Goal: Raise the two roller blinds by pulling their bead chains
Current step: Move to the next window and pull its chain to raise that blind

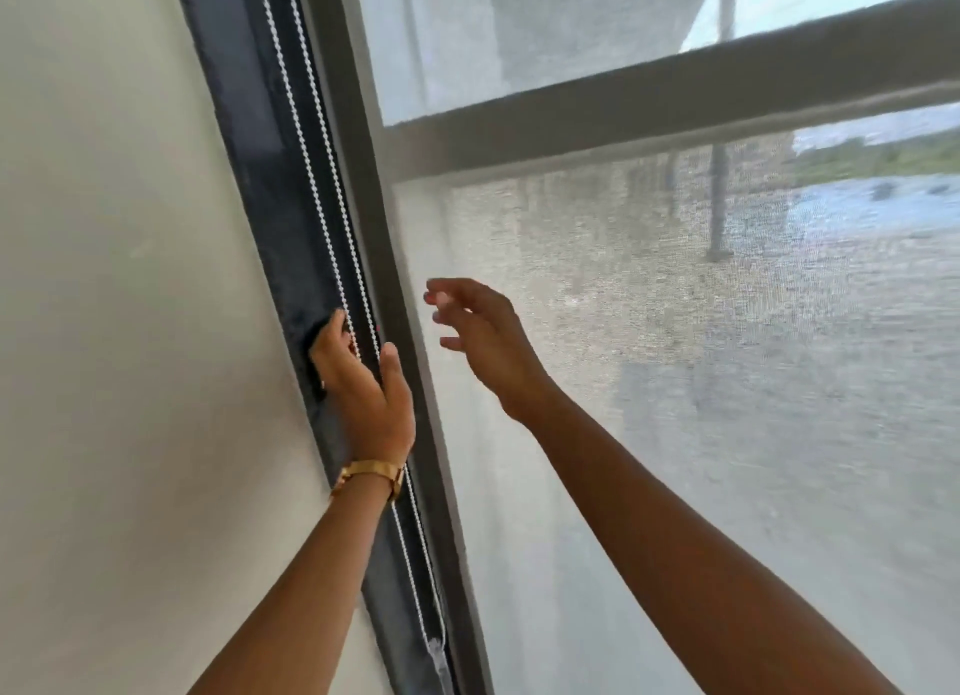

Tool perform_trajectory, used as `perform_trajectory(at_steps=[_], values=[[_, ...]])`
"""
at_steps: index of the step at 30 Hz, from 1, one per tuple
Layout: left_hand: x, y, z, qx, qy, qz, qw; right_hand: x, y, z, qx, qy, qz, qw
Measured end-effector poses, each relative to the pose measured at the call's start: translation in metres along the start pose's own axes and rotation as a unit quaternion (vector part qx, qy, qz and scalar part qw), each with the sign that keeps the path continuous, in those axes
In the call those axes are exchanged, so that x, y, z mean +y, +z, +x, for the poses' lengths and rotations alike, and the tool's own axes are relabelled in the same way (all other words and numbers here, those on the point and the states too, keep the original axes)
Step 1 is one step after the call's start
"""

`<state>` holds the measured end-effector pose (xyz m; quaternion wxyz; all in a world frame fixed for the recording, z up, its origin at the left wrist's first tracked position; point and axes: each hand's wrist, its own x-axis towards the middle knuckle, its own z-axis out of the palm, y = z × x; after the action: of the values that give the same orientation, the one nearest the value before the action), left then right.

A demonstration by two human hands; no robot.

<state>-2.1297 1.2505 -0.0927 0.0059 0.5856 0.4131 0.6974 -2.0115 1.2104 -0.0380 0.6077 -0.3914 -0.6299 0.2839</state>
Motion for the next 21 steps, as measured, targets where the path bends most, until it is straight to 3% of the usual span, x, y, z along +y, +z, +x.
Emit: perform_trajectory(at_steps=[4,7,18,21], values=[[0.011,-0.008,0.005,-0.019,-0.051,-0.100,0.994,-0.037,0.037,0.037,0.004,0.031,0.004,0.999],[0.030,-0.019,0.017,-0.001,-0.088,-0.105,0.991,-0.065,0.053,0.048,0.025,0.033,-0.018,0.999],[0.100,-0.029,0.114,-0.080,-0.130,-0.285,0.946,-0.153,0.043,0.062,0.138,-0.001,-0.092,0.986],[0.118,-0.027,0.148,-0.078,-0.110,-0.262,0.956,-0.161,0.039,0.068,0.139,0.011,-0.095,0.986]])
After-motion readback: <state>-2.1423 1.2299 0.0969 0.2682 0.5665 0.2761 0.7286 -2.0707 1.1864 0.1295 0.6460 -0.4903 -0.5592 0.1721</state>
